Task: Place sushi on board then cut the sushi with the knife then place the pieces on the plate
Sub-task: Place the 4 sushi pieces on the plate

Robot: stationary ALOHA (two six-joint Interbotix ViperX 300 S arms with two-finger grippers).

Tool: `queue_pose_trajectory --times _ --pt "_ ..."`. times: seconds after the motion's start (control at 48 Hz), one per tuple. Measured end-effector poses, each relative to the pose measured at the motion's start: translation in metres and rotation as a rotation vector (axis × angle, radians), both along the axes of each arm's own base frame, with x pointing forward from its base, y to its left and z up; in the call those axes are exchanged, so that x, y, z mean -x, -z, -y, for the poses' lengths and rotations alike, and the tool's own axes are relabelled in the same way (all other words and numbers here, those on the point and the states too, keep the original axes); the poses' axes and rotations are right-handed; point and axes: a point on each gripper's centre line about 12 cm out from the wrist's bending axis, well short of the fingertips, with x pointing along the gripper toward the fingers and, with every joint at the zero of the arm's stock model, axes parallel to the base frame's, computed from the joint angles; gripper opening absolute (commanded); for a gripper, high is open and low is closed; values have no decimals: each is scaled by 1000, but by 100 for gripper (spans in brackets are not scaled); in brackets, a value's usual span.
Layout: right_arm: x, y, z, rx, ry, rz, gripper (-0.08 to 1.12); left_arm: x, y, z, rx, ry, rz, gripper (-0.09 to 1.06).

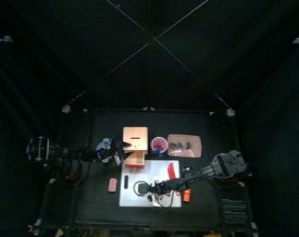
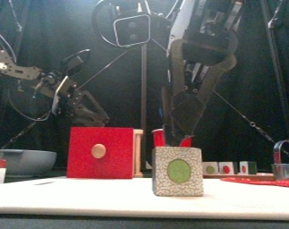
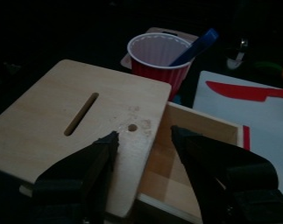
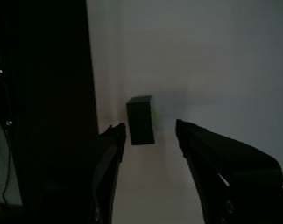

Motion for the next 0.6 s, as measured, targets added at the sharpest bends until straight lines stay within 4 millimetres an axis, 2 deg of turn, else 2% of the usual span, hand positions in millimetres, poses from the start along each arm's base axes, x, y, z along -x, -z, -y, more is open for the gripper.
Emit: queue_pose_trajectory --times 0.104,0.271,0.438,0.542,0.604 --pt "0 9 0 2 9 -25 79 3 3 0 3 -1 -9 88" --pt "-3 7 0 1 11 -26 52 6 6 1 4 -1 -19 88" --pt "0 4 2 4 21 -42 50 6 5 1 4 -1 -18 88" --pt "10 -18 20 -7 79 -38 50 6 6 1 4 -1 -19 88" --pt "24 -30 43 -5 148 -40 50 7 6 1 4 -1 -23 88"
